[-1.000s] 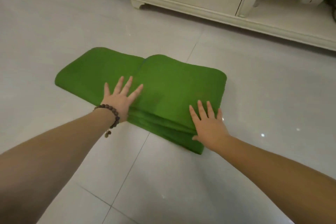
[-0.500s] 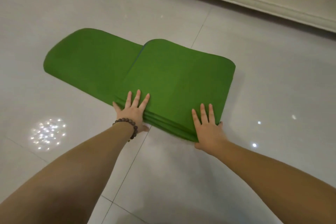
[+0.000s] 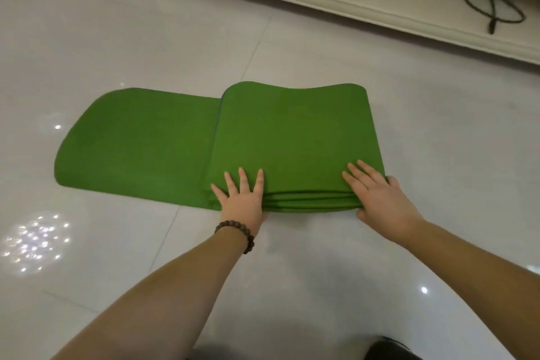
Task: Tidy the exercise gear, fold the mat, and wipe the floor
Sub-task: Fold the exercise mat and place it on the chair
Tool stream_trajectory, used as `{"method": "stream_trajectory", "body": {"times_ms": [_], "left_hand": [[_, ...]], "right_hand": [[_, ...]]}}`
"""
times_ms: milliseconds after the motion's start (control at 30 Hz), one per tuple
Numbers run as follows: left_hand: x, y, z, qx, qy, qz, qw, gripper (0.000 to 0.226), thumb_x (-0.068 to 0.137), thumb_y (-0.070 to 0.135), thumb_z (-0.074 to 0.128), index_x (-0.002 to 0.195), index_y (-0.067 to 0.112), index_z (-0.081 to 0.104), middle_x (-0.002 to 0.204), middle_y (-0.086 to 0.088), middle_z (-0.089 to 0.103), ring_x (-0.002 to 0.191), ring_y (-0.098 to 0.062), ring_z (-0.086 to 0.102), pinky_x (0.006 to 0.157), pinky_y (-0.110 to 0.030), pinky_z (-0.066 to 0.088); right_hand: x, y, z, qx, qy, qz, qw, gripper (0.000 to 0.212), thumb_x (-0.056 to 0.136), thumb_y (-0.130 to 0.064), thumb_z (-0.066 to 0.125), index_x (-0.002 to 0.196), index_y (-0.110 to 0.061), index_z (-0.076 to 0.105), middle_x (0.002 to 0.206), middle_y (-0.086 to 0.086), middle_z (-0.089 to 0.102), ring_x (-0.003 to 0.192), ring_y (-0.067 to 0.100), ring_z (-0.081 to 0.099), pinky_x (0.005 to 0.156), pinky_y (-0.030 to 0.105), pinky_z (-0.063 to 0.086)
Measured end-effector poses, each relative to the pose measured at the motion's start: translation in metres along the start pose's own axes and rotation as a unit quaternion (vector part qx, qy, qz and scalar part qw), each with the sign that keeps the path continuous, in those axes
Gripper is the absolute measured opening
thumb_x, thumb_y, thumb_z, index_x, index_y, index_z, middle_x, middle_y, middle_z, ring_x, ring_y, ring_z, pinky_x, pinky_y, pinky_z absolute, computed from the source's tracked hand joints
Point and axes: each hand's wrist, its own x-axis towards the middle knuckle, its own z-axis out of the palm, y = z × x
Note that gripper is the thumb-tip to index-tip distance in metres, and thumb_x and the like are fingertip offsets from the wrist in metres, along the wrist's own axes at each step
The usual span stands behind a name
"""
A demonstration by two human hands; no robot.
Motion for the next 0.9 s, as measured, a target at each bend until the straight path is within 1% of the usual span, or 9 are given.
{"method": "stream_trajectory", "body": {"times_ms": [100,233,367,467,567,667,700,800,900], "left_hand": [[-0.02,0.062,0.006,0.027,-0.008,0.057,0.998,0.088,0.096,0.05,0.048,0.152,0.025,-0.015,0.159,-0.024,-0.006,0.143,-0.051,-0.006,0.11,-0.071,0.002],[-0.049,0.137,0.019,0.053,-0.012,0.121,0.991,0.087,0.096,0.05,0.045,0.152,0.024,-0.016,0.157,-0.028,-0.009,0.143,-0.051,-0.009,0.109,-0.072,-0.001],[-0.066,0.185,0.036,0.07,0.009,0.161,0.984,0.09,0.095,0.052,0.047,0.151,0.026,-0.018,0.158,-0.022,-0.016,0.143,-0.048,-0.014,0.107,-0.073,-0.004],[-0.068,0.183,0.046,0.09,0.033,0.164,0.982,0.098,0.092,0.052,0.053,0.147,0.031,-0.025,0.159,-0.012,-0.021,0.143,-0.045,-0.02,0.106,-0.074,-0.009],[-0.061,0.167,0.051,0.129,0.045,0.148,0.98,0.107,0.088,0.056,0.055,0.137,0.032,-0.037,0.158,-0.008,-0.027,0.142,-0.044,-0.024,0.104,-0.074,-0.009],[-0.06,0.162,0.048,0.162,0.033,0.163,0.973,0.103,0.092,0.052,0.052,0.14,0.028,-0.035,0.158,-0.01,-0.026,0.142,-0.046,-0.02,0.108,-0.073,-0.001],[-0.061,0.164,0.047,0.171,0.032,0.17,0.97,0.098,0.094,0.049,0.05,0.143,0.027,-0.032,0.158,-0.01,-0.025,0.142,-0.047,-0.019,0.109,-0.072,0.001],[-0.068,0.17,0.043,0.184,0.043,0.175,0.966,0.084,0.098,0.044,0.042,0.149,0.026,-0.023,0.16,-0.007,-0.019,0.144,-0.043,-0.016,0.111,-0.07,0.002],[-0.071,0.163,0.025,0.187,0.092,0.198,0.958,0.078,0.097,0.049,0.042,0.153,0.027,-0.007,0.163,-0.004,-0.004,0.149,-0.033,-0.002,0.113,-0.064,0.004]], "right_hand": [[-0.051,0.055,0.029,0.031,0.009,0.028,0.999,0.078,0.088,-0.023,0.054,0.151,-0.022,0.009,0.16,-0.003,0.001,0.146,0.012,-0.006,0.113,0.039,0.02],[-0.115,0.119,0.077,0.082,0.081,0.039,0.993,0.092,0.062,-0.011,0.08,0.143,-0.014,0.037,0.149,0.007,0.039,0.139,0.013,0.017,0.097,0.05,0.043],[-0.155,0.158,0.12,0.102,0.104,0.058,0.988,0.099,0.054,-0.006,0.084,0.141,-0.013,0.038,0.147,0.008,0.041,0.137,0.018,0.024,0.094,0.053,0.046],[-0.157,0.152,0.149,0.095,0.088,0.084,0.988,0.104,0.05,-0.007,0.084,0.14,-0.012,0.033,0.146,0.009,0.041,0.136,0.023,0.028,0.095,0.051,0.047],[-0.153,0.13,0.176,0.068,0.085,0.114,0.987,0.097,0.06,-0.015,0.078,0.142,-0.009,0.027,0.149,0.011,0.032,0.138,0.027,0.027,0.104,0.059,0.031],[-0.151,0.113,0.178,0.037,0.089,0.133,0.986,0.088,0.076,-0.055,0.045,0.147,-0.01,0.018,0.153,0.017,0.025,0.142,0.034,0.02,0.109,0.067,0.011],[-0.149,0.107,0.174,0.028,0.098,0.123,0.987,0.09,0.076,-0.06,0.043,0.149,-0.015,0.016,0.154,0.018,0.023,0.143,0.035,0.017,0.108,0.069,0.009],[-0.136,0.089,0.155,0.021,0.134,0.066,0.988,0.106,0.064,-0.056,0.075,0.149,-0.026,0.019,0.155,0.018,0.021,0.144,0.034,0.014,0.106,0.072,0.004],[-0.121,0.079,0.137,0.022,0.148,0.071,0.986,0.114,0.056,-0.043,0.085,0.148,-0.026,0.02,0.152,0.019,0.029,0.142,0.036,0.023,0.107,0.072,0.004]]}}
